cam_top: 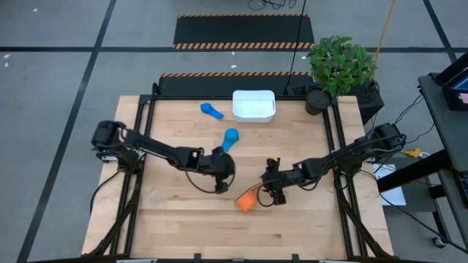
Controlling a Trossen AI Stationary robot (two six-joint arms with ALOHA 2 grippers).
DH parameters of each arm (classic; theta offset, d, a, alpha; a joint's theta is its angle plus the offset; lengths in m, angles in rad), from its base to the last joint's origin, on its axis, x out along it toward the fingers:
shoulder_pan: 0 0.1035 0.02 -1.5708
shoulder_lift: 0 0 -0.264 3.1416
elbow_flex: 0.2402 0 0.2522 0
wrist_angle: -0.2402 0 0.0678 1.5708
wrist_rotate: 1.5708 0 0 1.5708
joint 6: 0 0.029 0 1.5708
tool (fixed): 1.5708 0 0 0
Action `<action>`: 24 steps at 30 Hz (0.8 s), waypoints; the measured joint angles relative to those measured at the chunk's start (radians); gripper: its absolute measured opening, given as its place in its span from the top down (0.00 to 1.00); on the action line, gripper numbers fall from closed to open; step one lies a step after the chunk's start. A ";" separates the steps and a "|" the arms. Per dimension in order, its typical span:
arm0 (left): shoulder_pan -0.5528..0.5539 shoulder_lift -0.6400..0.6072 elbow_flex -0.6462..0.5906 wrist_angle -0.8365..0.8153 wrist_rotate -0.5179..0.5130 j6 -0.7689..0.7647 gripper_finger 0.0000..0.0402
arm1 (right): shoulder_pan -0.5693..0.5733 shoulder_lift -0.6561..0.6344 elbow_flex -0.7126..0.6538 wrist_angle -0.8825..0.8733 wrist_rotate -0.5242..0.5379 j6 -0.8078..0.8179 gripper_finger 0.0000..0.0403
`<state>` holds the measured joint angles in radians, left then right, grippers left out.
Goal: Nest measuring cups in basket
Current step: Adjust the nested measuring cups
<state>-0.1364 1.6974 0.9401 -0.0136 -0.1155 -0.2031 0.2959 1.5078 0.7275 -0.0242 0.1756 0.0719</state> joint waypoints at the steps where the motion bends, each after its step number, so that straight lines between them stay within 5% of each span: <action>1: -0.006 -0.017 0.000 -0.014 -0.021 0.000 0.91 | -0.001 0.003 -0.011 0.028 0.014 -0.013 0.38; 6: -0.035 -0.063 0.000 -0.008 -0.069 0.011 0.91 | -0.006 0.065 -0.087 0.217 0.024 -0.070 0.34; 11: -0.051 -0.064 0.000 -0.022 -0.069 0.009 0.91 | -0.016 0.119 -0.093 0.285 -0.020 -0.105 0.41; 24: -0.056 -0.063 0.000 -0.045 -0.070 -0.044 0.91 | -0.048 0.133 -0.093 0.312 -0.020 -0.140 0.94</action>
<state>-0.1925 1.6341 0.9401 -0.0582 -0.1860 -0.2473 0.2481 1.6409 0.6346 0.2881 0.1556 -0.0679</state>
